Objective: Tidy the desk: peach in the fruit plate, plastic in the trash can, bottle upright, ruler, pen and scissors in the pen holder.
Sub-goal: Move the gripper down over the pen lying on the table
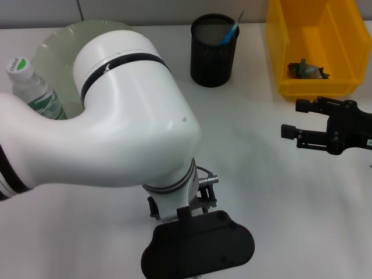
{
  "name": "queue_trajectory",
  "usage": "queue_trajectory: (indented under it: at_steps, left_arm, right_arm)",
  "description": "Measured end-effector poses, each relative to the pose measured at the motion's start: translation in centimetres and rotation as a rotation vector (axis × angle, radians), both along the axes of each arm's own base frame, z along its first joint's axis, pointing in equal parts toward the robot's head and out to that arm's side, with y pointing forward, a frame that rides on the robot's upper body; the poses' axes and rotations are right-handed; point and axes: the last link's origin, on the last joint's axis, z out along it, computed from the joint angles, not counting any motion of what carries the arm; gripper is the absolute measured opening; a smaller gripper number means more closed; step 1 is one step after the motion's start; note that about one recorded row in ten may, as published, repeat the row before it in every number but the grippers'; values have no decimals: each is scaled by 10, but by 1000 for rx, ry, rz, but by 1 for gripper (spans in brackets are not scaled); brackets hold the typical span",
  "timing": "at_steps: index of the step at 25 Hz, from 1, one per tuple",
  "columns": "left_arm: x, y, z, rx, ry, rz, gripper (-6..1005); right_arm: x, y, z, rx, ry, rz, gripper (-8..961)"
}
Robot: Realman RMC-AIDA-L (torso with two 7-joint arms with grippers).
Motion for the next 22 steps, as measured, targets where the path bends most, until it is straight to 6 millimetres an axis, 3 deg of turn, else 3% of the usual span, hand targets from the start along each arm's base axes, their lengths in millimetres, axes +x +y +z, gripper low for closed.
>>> queue_trajectory:
  at_steps: [10, 22]
  left_arm:
    - [0, 1, 0, 14, 3, 6, 635]
    - [-4, 1, -1, 22, 15, 19, 539]
  right_arm:
    - [-2, 4, 0, 6, -8, 10, 776]
    - [-2, 6, 1, 11, -16, 7, 776]
